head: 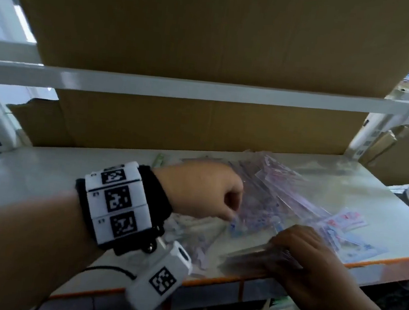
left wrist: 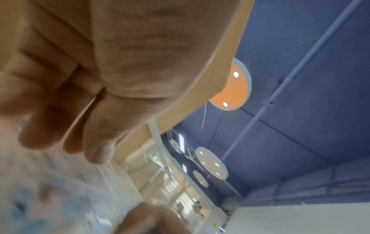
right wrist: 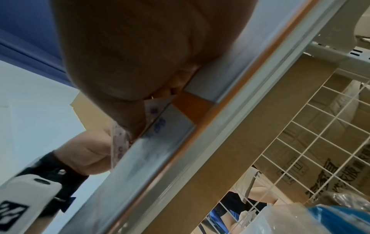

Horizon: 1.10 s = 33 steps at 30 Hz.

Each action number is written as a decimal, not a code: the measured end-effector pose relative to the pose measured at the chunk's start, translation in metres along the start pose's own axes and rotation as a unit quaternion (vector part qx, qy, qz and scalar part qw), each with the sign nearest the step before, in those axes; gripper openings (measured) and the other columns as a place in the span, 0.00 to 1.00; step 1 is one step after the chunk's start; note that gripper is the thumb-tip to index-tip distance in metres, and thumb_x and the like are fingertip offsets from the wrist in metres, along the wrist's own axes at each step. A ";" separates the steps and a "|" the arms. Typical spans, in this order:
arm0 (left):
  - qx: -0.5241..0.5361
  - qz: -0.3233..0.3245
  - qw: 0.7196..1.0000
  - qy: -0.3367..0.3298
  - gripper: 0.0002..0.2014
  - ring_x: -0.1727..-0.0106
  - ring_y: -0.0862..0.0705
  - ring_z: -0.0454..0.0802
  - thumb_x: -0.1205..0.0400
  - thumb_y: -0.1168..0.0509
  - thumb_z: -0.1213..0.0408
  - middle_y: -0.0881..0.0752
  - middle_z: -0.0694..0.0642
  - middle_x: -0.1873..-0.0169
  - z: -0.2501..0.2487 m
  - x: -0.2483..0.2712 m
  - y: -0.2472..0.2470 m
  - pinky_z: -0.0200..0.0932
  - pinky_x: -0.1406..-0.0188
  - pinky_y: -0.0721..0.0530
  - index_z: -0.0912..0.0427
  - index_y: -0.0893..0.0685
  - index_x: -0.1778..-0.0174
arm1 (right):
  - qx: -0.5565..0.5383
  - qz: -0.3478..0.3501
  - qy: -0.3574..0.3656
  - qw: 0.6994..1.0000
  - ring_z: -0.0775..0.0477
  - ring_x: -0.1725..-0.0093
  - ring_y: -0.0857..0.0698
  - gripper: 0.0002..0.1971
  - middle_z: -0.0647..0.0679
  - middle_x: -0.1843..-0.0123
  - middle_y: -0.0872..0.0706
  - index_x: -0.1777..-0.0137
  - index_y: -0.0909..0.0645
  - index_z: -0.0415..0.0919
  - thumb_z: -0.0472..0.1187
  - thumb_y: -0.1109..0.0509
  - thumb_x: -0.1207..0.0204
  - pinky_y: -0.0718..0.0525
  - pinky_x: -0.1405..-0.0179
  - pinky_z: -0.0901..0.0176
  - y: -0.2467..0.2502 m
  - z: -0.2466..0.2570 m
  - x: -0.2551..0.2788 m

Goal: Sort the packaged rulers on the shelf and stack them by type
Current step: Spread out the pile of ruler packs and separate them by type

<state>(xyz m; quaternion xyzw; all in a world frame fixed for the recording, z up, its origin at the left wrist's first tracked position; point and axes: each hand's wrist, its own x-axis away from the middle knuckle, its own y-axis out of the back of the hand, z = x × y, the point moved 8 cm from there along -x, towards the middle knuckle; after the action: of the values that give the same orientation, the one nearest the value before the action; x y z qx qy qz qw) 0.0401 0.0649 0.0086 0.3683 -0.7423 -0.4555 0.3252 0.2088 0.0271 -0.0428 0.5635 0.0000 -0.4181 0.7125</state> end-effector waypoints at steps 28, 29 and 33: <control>-0.189 0.145 0.960 0.144 0.33 0.58 0.17 0.48 0.30 0.24 0.39 0.17 0.54 0.44 0.057 -0.019 -0.030 0.43 0.67 0.19 0.59 0.18 0.38 | 0.085 0.023 -0.032 0.996 0.50 0.55 0.18 0.11 0.58 0.56 0.17 0.56 0.17 0.47 0.54 0.30 0.25 0.23 0.52 0.54 -0.001 0.007 -0.004; -0.185 0.149 0.960 0.148 0.36 0.56 0.15 0.49 0.31 0.23 0.39 0.16 0.55 0.43 0.058 -0.020 -0.030 0.44 0.64 0.16 0.59 0.21 0.33 | 0.085 0.023 -0.033 0.996 0.49 0.55 0.18 0.11 0.58 0.56 0.17 0.56 0.17 0.47 0.54 0.31 0.25 0.22 0.52 0.53 -0.001 0.007 -0.004; -0.082 0.149 0.967 0.188 0.46 0.61 0.11 0.51 0.32 0.20 0.44 0.12 0.54 0.53 0.066 -0.019 -0.029 0.44 0.69 0.12 0.52 0.37 0.24 | 0.087 0.021 -0.034 0.995 0.49 0.54 0.17 0.13 0.58 0.56 0.16 0.55 0.17 0.47 0.56 0.32 0.24 0.23 0.52 0.54 -0.001 0.008 -0.005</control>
<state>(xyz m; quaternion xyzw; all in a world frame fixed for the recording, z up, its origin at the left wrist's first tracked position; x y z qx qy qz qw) 0.0028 0.1007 -0.0453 0.3045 -0.6742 -0.3836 0.5528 0.2017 0.0240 -0.0383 0.6088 -0.0728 -0.4201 0.6690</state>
